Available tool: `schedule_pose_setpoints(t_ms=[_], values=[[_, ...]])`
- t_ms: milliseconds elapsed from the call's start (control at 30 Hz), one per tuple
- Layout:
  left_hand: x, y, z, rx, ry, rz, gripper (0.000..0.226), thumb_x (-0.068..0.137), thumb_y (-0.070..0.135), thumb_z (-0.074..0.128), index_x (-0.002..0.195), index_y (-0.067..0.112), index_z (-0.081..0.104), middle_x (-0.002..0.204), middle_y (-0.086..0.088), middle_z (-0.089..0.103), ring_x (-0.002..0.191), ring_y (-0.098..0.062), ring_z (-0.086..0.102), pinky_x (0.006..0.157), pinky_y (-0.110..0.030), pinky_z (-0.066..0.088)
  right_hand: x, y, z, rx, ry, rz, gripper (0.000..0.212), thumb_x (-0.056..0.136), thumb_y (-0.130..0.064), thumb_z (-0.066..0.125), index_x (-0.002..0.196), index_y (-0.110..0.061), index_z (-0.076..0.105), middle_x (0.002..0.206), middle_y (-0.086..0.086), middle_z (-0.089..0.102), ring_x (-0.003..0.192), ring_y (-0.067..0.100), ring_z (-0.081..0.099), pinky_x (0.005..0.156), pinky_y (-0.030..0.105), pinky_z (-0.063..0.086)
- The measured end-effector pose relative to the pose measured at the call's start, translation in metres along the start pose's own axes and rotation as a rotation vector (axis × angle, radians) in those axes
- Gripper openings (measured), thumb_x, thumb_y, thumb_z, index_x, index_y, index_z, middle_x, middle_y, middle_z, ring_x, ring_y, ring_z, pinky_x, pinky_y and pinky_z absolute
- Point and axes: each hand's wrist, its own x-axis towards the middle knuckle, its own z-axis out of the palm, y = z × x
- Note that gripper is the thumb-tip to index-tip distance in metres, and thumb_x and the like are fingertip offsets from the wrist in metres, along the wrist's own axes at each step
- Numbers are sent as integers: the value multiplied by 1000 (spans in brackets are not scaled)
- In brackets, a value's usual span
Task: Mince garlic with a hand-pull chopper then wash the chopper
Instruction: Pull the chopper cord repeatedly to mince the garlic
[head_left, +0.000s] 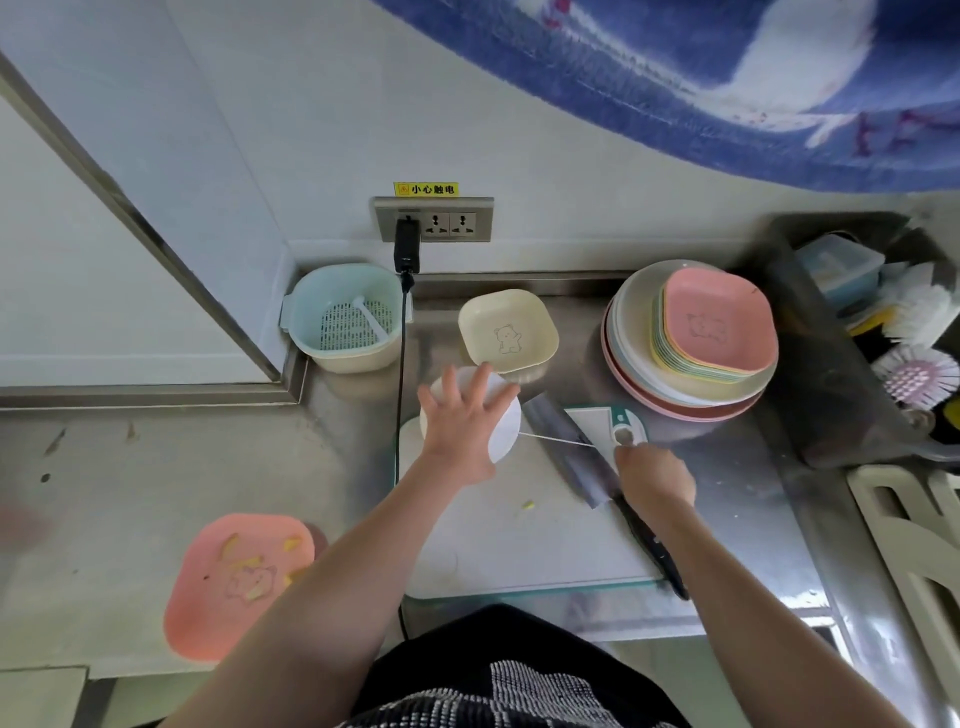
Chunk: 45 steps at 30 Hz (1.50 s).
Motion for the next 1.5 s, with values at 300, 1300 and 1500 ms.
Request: schedule_pose_setpoints(t_ms=[300, 1300, 1500], values=[[1, 1, -2, -59, -42, -3, 103, 60, 41, 74, 142, 41, 12, 152, -1, 0, 133, -46, 3, 100, -58, 24, -41, -74, 17, -158, -71, -526, 41, 101, -27, 29, 107, -8, 65, 107, 15, 65, 102, 33, 60, 79, 34, 45], [-3, 22, 4, -65, 24, 50, 105, 53, 36, 77, 140, 41, 17, 144, 0, 3, 126, -42, 11, 92, -51, 28, -18, -21, 4, -85, -75, -219, 41, 99, -28, 29, 110, -7, 63, 113, 17, 65, 103, 34, 60, 83, 35, 45], [-2, 21, 1, -66, -15, 25, 105, 57, 39, 75, 142, 41, 14, 149, -1, 2, 130, -45, 12, 96, -52, 28, -14, -13, 0, 46, -66, -125, 34, 96, -23, 32, 110, -9, 60, 112, 18, 64, 99, 34, 60, 81, 36, 47]])
